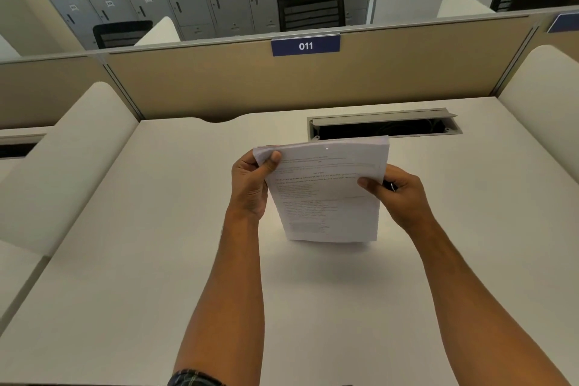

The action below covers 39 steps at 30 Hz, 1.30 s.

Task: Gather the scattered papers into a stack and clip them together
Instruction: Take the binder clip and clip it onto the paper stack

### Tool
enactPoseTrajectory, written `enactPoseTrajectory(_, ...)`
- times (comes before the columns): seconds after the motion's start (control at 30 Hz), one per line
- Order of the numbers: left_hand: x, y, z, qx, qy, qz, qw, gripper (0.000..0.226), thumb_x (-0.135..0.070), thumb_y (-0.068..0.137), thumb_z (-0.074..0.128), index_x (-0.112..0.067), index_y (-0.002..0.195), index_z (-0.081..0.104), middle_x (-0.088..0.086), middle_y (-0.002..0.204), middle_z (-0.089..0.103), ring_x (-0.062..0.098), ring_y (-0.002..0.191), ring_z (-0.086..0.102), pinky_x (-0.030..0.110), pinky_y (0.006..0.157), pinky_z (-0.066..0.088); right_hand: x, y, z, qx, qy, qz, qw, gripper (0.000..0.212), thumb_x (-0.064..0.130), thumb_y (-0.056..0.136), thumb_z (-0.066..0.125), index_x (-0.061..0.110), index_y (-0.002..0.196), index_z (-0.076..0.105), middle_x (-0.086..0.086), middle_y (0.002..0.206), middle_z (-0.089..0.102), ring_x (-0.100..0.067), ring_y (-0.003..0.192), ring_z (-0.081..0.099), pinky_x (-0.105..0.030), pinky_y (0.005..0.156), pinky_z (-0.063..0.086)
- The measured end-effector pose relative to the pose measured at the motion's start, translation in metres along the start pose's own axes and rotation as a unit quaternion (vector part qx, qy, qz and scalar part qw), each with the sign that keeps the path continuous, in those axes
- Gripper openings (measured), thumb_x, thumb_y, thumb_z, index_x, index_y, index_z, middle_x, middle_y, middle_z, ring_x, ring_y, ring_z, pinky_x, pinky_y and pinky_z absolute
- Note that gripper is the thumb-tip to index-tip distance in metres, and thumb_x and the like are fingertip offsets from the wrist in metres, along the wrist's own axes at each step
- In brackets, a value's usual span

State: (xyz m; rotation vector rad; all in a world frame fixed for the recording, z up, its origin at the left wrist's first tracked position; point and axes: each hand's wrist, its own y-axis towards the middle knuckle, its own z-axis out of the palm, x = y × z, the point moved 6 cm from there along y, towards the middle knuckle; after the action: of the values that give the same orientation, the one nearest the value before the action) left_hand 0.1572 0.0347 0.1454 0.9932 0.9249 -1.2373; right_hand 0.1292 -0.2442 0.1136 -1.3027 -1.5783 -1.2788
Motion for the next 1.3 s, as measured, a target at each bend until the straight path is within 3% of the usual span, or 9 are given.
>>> enactPoseTrajectory(0.2,0.021,-0.006,-0.001,0.015,0.031,-0.049,0.998,0.015,-0.027,0.086,0.071,-0.021,0.098,0.078,0.0,0.093,0.075,0.015,0.083,0.069,0.034,0.077,0.058,-0.015,-0.006,-0.001,-0.026,0.03,0.015,0.999,0.026,0.028,0.087,0.073,0.027,0.113,0.073,-0.003,0.111,0.074,-0.023,0.103,0.068,-0.036,0.089,0.061)
enactPoseTrajectory(0.33,0.017,-0.006,0.004,0.002,0.023,-0.035,0.999,0.019,-0.043,0.084,0.071,-0.028,0.092,0.081,-0.001,0.092,0.074,0.016,0.085,0.066,0.037,0.076,0.055,-0.02,-0.005,-0.003,-0.037,0.028,0.027,0.999,0.025,0.03,0.087,0.073,0.024,0.112,0.074,-0.006,0.11,0.074,-0.025,0.101,0.067,-0.039,0.088,0.061)
enactPoseTrajectory(0.47,0.009,-0.002,0.007,-0.025,0.038,-0.007,0.999,0.016,-0.036,0.092,0.068,-0.029,0.087,0.081,-0.001,0.085,0.072,0.012,0.081,0.063,0.033,0.071,0.051,-0.015,-0.01,-0.006,-0.044,0.0,0.032,0.999,0.019,0.037,0.089,0.071,0.027,0.106,0.073,-0.002,0.101,0.074,-0.022,0.089,0.065,-0.035,0.079,0.062)
enactPoseTrajectory(0.57,0.012,0.0,0.008,-0.038,0.035,-0.005,0.999,0.016,-0.036,0.09,0.068,-0.027,0.086,0.081,-0.001,0.083,0.071,0.013,0.08,0.063,0.035,0.07,0.05,0.003,-0.01,-0.023,-0.159,0.005,0.021,0.987,0.015,0.037,0.104,0.055,0.031,0.095,0.066,0.005,0.079,0.063,-0.017,0.066,0.051,-0.032,0.059,0.047)
enactPoseTrajectory(0.7,0.014,0.002,0.009,-0.042,0.044,-0.002,0.998,0.018,-0.037,0.09,0.068,-0.023,0.091,0.08,-0.001,0.083,0.071,0.011,0.08,0.062,0.036,0.072,0.049,0.06,-0.004,-0.046,-0.258,0.145,0.011,0.955,0.02,0.027,0.094,0.037,0.021,0.093,0.056,0.006,0.065,0.044,-0.009,0.051,0.034,-0.022,0.046,0.027)
enactPoseTrajectory(0.8,0.016,0.003,0.009,-0.046,0.045,-0.005,0.998,0.023,-0.038,0.09,0.067,-0.018,0.094,0.078,-0.001,0.083,0.071,0.009,0.078,0.063,0.034,0.071,0.05,0.112,0.007,-0.033,-0.206,0.166,-0.025,0.964,0.015,0.014,0.091,0.039,0.023,0.09,0.052,0.005,0.067,0.043,-0.009,0.051,0.032,-0.02,0.044,0.025)
enactPoseTrajectory(0.87,0.017,0.004,0.008,-0.051,0.047,-0.005,0.998,0.028,-0.039,0.09,0.067,-0.014,0.097,0.076,-0.002,0.082,0.072,0.009,0.077,0.063,0.029,0.069,0.051,0.131,0.016,-0.008,-0.135,0.115,-0.032,0.984,0.013,0.019,0.092,0.045,0.029,0.093,0.054,0.006,0.069,0.048,-0.006,0.052,0.037,-0.021,0.05,0.031)
enactPoseTrajectory(1.03,0.014,0.003,0.007,-0.057,0.021,0.007,0.998,0.019,-0.026,0.095,0.069,-0.008,0.098,0.076,-0.001,0.079,0.073,0.015,0.076,0.065,0.029,0.067,0.054,0.119,0.012,0.087,0.077,-0.055,0.095,0.991,0.012,0.033,0.105,0.051,0.023,0.107,0.057,0.002,0.094,0.061,-0.01,0.081,0.055,-0.025,0.069,0.045)
enactPoseTrajectory(1.3,0.017,0.005,0.003,-0.092,-0.005,-0.005,0.996,0.026,-0.019,0.097,0.068,0.005,0.108,0.073,0.01,0.091,0.076,0.025,0.082,0.074,0.037,0.074,0.063,0.093,0.014,0.136,0.034,-0.042,0.137,0.989,0.028,0.05,0.092,0.069,0.022,0.097,0.066,0.005,0.091,0.068,-0.012,0.083,0.064,-0.027,0.081,0.057)
